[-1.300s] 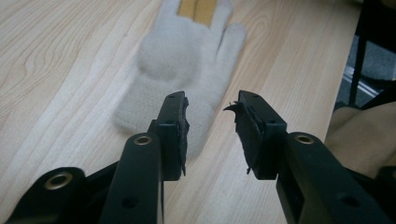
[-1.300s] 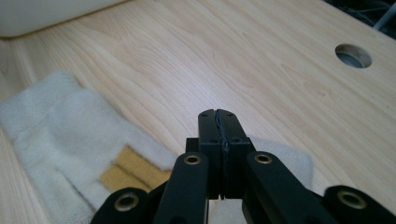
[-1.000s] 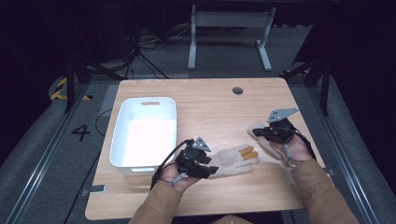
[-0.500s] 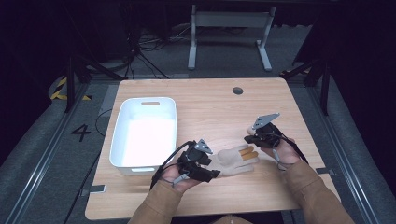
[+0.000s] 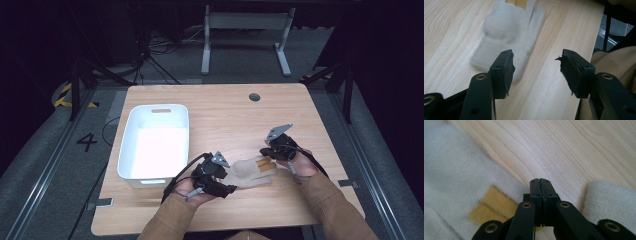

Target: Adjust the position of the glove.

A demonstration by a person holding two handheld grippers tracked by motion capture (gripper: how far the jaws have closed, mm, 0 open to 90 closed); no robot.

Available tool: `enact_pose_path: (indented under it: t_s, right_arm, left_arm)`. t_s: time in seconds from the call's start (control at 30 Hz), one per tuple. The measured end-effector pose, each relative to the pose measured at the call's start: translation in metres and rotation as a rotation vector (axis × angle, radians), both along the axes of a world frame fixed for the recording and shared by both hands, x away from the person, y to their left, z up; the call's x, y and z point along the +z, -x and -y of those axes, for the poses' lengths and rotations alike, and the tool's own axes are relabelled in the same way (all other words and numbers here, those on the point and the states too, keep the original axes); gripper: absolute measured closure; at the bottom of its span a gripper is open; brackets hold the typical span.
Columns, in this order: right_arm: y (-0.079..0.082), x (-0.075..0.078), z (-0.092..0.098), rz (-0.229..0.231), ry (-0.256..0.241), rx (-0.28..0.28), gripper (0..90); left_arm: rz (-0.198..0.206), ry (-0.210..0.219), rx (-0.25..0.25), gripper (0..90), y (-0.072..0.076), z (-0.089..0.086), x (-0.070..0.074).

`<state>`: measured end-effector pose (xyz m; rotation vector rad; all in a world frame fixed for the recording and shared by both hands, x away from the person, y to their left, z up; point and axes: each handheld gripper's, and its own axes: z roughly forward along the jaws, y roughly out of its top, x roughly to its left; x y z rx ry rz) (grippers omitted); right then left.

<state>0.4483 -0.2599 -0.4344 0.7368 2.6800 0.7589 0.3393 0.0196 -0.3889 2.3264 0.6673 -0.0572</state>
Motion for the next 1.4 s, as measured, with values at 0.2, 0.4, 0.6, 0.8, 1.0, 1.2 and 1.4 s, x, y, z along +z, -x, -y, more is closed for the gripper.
enact_pose_path:
  t_s: [0.2,0.4,0.6,0.8,1.0,1.2,1.4]
  right_arm:
    - [0.001,-0.001,-0.002,-0.009,0.017,0.011,89.4]
    - [0.002,0.000,0.001,-0.020,0.015,0.019,89.4]
    - [0.006,0.000,0.005,-0.028,0.016,0.019,89.4]
    - [0.013,0.000,0.008,-0.037,0.027,0.026,89.5]
    - [0.020,0.000,0.013,-0.044,0.034,0.027,89.4]
    - [0.027,0.000,0.014,-0.052,0.036,0.033,89.4]
    - [0.033,0.003,0.016,-0.054,0.024,0.038,89.4]
  left_arm:
    - [-0.011,-0.002,0.018,45.9,-0.001,-0.001,0.001]
    - [-0.003,0.009,0.020,45.4,-0.002,-0.001,0.003]
    - [-0.001,0.013,0.017,45.6,-0.004,0.001,0.004]
    - [0.008,0.020,0.007,45.5,-0.007,0.006,0.007]
    - [0.010,0.023,-0.009,45.6,-0.011,0.012,0.008]
    - [0.008,0.030,-0.022,45.6,-0.013,0.016,0.009]
    - [0.007,0.038,-0.032,45.6,-0.016,0.020,0.011]
